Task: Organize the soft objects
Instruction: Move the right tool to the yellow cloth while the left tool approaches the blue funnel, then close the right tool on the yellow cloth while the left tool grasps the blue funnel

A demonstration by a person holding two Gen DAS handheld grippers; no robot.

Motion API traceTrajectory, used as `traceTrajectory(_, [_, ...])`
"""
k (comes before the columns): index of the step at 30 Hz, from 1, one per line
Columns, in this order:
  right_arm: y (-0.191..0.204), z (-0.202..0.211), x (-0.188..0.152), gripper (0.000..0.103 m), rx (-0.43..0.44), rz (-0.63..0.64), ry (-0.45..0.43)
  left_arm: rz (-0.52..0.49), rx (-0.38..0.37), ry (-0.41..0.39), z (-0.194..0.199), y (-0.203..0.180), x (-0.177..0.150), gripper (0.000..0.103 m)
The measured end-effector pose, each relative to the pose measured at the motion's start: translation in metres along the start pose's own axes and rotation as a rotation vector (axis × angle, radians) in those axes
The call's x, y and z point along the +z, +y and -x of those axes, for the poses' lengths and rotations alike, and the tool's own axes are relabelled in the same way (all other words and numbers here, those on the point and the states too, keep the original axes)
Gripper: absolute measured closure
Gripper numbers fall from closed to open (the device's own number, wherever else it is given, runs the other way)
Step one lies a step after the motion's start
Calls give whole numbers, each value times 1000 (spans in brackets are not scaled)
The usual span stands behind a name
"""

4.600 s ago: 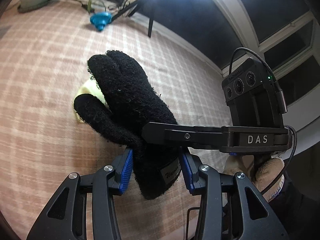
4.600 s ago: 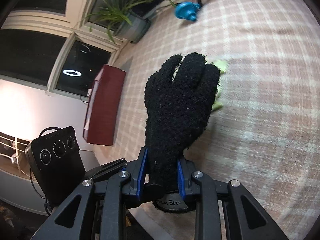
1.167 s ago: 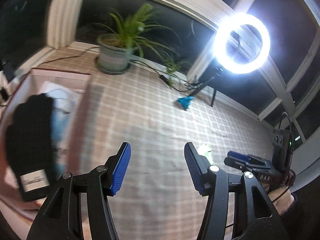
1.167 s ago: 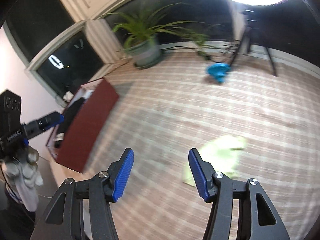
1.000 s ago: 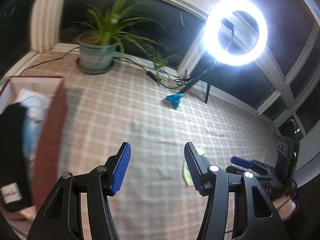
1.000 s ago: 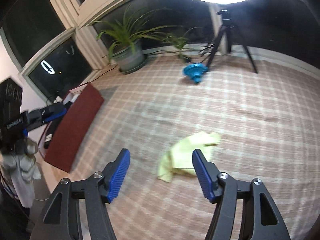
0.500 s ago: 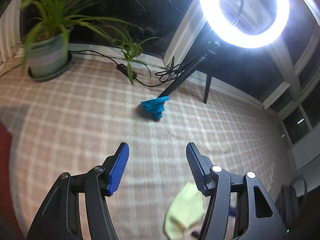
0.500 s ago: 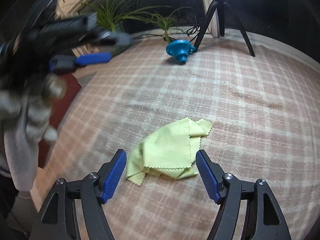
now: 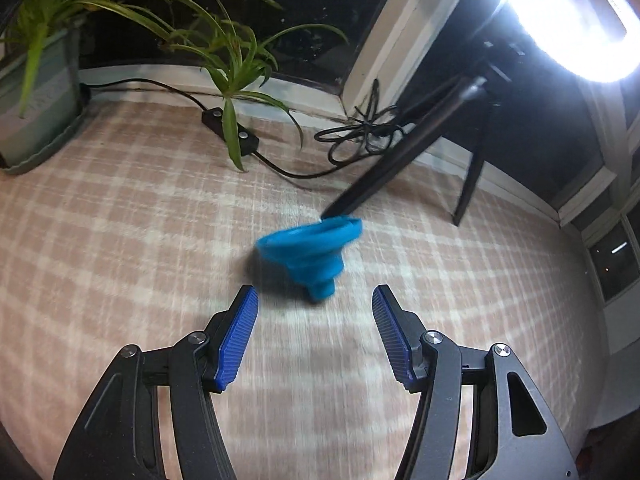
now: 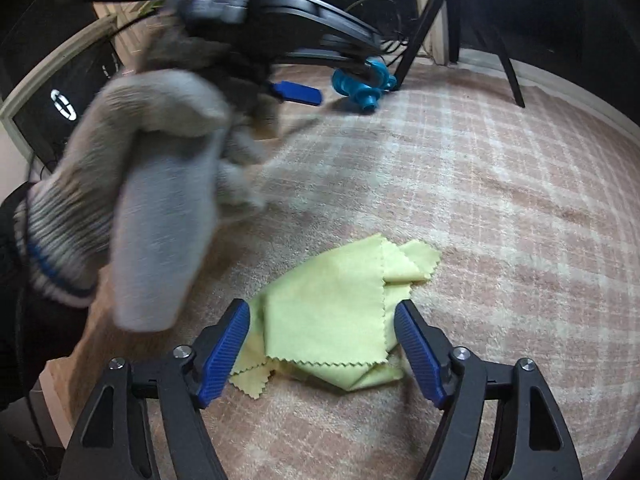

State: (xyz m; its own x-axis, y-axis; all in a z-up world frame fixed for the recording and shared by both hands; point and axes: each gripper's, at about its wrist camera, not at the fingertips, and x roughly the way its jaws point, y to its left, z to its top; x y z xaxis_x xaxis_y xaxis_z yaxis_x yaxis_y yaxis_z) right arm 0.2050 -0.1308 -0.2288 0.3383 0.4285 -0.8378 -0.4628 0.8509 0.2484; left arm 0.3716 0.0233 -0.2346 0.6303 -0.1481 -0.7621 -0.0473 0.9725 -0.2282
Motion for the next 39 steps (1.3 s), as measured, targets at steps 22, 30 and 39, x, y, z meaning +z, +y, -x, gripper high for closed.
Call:
traceTrajectory(22, [13,0,-5,55,-76,150,-33,-42,17,-76,-42,-3,24,40])
traceTrajectory(30, [-4,2,-2,91,-60,89,-31,-45,36,-122,-41,-3,21,44])
traceTrajectory(39, [-1,16,-3,100,-68,85,-55,-50,31,-156,-36,-2,18,49])
